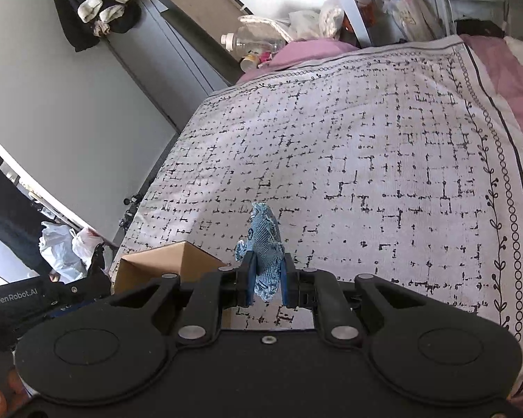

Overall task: Organize soft objects
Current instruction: 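Carry the black plush over the box with the left gripper while the right carries the blue plush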

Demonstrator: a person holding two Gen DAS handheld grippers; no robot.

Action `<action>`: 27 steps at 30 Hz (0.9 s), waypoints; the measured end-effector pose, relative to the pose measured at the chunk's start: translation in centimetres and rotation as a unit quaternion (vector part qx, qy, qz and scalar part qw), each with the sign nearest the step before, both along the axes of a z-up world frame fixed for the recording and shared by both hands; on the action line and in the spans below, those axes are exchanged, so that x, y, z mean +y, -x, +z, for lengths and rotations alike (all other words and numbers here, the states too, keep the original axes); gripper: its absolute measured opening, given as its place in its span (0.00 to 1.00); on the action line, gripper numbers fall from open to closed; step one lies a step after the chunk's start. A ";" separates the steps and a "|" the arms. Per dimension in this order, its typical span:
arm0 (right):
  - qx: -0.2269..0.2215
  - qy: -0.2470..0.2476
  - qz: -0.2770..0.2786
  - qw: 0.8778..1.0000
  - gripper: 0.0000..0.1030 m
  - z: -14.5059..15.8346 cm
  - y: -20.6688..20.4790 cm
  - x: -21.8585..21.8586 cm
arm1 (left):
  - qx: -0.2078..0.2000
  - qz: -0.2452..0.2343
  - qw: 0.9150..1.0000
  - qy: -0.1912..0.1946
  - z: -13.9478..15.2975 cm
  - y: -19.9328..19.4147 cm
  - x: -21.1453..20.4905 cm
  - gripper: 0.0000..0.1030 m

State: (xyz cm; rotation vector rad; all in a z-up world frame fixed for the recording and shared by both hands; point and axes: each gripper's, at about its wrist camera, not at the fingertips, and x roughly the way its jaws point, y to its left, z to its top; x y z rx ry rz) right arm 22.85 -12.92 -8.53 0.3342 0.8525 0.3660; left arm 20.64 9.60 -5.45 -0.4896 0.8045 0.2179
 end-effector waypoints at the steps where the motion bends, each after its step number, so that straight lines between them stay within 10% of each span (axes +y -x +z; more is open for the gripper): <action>1: -0.002 0.001 0.000 1.000 0.14 0.2 0.1 0.2 | -0.001 0.002 1.000 0.002 0.0 0.2 0.3 0.29; 27: -0.026 0.019 0.044 0.999 0.14 3.3 2.0 9.0 | 0.009 0.021 0.999 0.038 -2.0 0.8 8.1 0.30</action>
